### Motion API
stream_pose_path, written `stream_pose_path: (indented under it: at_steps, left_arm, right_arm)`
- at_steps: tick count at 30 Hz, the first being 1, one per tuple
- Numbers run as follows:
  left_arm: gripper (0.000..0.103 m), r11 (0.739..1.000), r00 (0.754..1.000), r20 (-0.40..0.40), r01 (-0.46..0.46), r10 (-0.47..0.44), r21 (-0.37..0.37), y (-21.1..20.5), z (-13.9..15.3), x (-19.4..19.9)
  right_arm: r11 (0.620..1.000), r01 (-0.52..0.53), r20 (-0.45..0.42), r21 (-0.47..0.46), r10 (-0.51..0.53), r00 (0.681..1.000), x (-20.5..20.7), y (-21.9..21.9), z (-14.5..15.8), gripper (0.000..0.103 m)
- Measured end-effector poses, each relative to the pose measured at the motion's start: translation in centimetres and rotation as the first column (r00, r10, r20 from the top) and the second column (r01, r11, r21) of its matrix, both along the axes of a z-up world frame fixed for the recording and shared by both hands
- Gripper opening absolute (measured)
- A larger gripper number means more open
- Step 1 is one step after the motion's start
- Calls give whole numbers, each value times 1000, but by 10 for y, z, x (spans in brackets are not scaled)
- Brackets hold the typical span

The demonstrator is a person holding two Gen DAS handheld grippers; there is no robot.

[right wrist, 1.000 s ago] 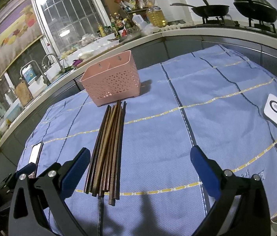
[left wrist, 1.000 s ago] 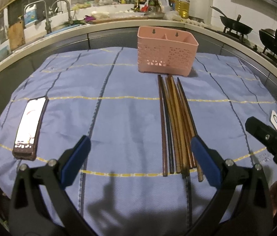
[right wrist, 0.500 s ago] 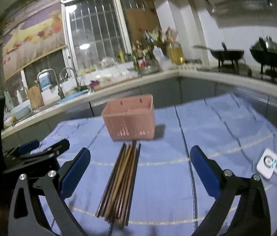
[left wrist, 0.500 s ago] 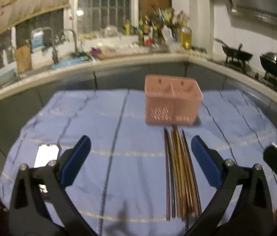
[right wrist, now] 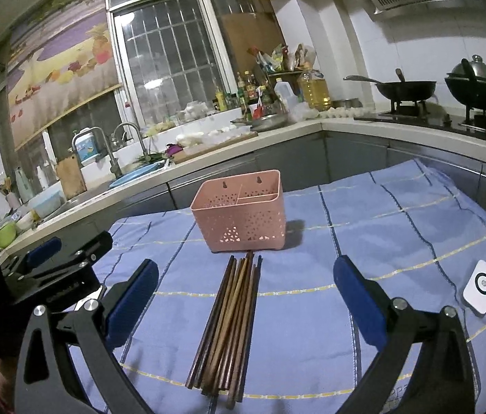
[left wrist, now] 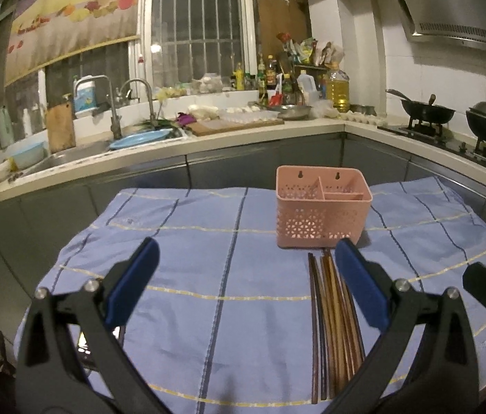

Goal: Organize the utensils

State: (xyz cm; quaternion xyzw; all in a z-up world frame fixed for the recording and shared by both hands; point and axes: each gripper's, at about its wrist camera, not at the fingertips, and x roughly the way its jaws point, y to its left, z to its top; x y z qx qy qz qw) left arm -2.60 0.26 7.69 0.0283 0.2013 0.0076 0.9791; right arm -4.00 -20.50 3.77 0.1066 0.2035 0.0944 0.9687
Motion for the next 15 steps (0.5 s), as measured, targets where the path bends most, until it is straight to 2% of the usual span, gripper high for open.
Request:
stream_pose_path:
  at_steps: [15]
  left_arm:
    - [98, 1000, 1000, 5, 3, -3, 0, -1, 1, 0]
  right_arm:
    - [1000, -3, -6, 1, 3, 1000, 2, -1, -2, 100]
